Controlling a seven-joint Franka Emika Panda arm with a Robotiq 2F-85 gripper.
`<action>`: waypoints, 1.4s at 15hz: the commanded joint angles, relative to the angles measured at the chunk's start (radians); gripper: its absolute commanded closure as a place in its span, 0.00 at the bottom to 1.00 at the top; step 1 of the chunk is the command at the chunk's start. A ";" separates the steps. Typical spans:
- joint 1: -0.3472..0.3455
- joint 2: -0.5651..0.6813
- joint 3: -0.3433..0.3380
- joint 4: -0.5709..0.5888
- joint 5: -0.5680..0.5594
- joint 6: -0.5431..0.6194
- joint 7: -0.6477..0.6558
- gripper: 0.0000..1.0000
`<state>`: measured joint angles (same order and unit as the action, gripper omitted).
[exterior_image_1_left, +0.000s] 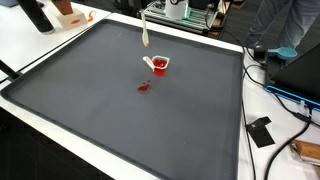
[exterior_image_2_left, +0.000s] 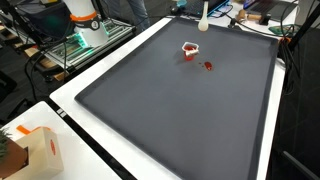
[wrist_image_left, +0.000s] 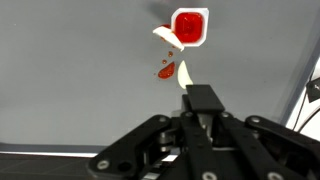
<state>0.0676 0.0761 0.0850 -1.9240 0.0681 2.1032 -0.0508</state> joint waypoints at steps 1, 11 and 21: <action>0.004 -0.002 -0.002 0.002 -0.006 -0.004 0.001 0.88; 0.009 0.020 0.002 -0.047 -0.016 -0.006 -0.008 0.97; -0.006 0.057 0.009 -0.128 0.078 0.033 -0.099 0.97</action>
<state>0.0707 0.1302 0.0948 -2.0193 0.0976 2.1014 -0.1027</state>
